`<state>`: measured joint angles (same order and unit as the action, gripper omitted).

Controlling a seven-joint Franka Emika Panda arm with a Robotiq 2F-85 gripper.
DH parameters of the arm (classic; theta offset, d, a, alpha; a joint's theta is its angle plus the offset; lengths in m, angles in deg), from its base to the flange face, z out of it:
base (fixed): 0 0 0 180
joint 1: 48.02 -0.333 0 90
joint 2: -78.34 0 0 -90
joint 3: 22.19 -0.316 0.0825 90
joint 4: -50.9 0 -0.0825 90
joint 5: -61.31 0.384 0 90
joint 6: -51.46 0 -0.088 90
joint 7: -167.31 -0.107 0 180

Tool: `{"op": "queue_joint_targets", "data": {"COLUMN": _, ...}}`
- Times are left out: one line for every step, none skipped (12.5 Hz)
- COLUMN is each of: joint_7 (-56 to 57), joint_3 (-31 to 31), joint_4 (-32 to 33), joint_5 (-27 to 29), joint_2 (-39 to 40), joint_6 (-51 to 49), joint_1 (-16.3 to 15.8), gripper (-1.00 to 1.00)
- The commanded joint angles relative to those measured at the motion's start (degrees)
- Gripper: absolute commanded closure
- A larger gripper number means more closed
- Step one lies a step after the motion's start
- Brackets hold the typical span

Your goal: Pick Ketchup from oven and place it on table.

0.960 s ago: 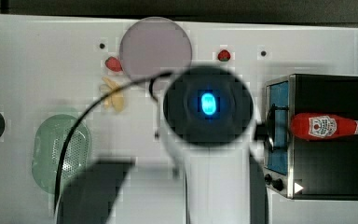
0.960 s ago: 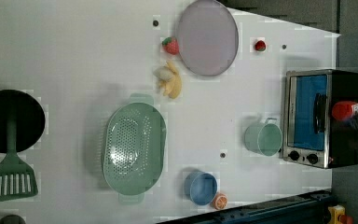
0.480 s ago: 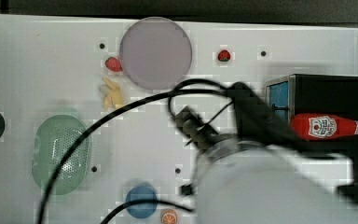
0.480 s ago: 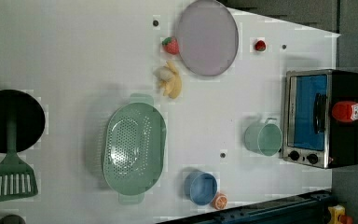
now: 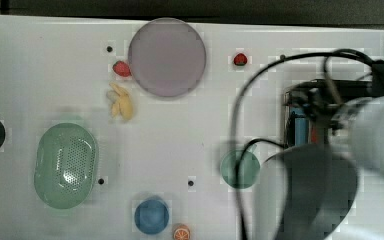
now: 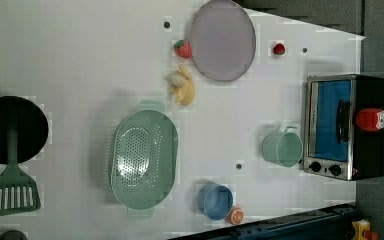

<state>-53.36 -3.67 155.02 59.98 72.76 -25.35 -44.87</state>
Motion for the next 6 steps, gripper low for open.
{"op": "queue_joint_targets", "data": {"joint_7": 0.94, "joint_3": 5.59, "joint_4": 1.23, "joint_5": -0.44, "joint_2": 3.67, "joint_6": 6.17, "joint_1": 2.17, "gripper": -1.00}}
{"op": "queue_joint_targets", "data": {"joint_7": 0.94, "joint_3": 7.24, "joint_4": 1.23, "joint_5": -0.41, "joint_2": 5.67, "joint_6": 8.57, "joint_1": 2.19, "gripper": -1.00}}
{"op": "queue_joint_targets", "data": {"joint_7": 0.94, "joint_3": 8.66, "joint_4": 1.23, "joint_5": -0.35, "joint_2": 7.72, "joint_6": 10.87, "joint_1": 2.23, "gripper": -1.00}}
{"op": "queue_joint_targets", "data": {"joint_7": 0.94, "joint_3": 9.99, "joint_4": 1.23, "joint_5": -0.12, "joint_2": 9.71, "joint_6": 12.85, "joint_1": 2.28, "gripper": -1.00}}
{"op": "queue_joint_targets", "data": {"joint_7": 0.93, "joint_3": 11.24, "joint_4": 1.23, "joint_5": 0.40, "joint_2": 11.70, "joint_6": 14.96, "joint_1": 2.42, "gripper": -1.00}}
{"op": "queue_joint_targets", "data": {"joint_7": 0.93, "joint_3": 12.26, "joint_4": 1.23, "joint_5": 1.73, "joint_2": 13.55, "joint_6": 17.24, "joint_1": 2.63, "gripper": -1.00}}
